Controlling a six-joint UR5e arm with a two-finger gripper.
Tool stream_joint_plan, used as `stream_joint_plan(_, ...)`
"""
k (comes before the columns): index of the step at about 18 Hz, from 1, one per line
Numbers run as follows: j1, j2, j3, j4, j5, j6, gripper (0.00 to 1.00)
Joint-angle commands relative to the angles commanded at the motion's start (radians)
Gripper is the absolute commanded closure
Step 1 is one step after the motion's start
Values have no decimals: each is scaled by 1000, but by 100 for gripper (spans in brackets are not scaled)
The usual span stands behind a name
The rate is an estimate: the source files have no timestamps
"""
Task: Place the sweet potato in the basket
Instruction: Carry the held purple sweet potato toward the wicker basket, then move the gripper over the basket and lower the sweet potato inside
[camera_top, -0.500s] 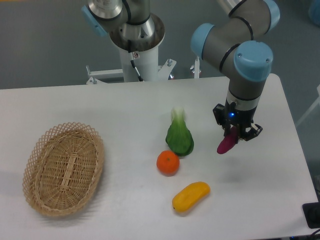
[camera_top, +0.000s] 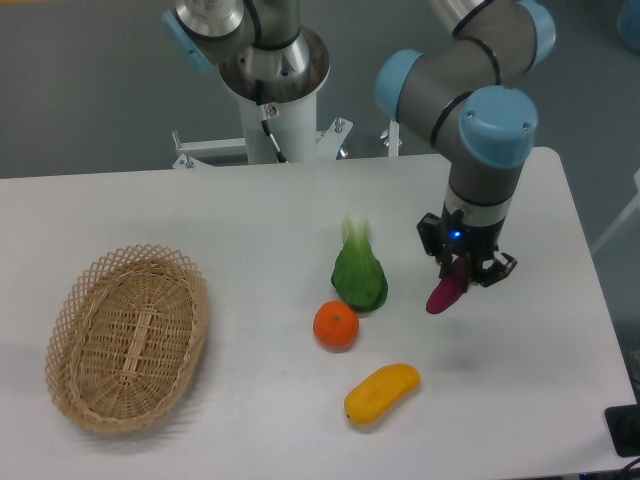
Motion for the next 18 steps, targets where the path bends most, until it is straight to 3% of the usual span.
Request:
stream_joint_plan(9, -155, -8, 15, 3, -28, -170, 100)
stream_joint_plan(18, -385, -14, 12, 5, -40, -348, 100)
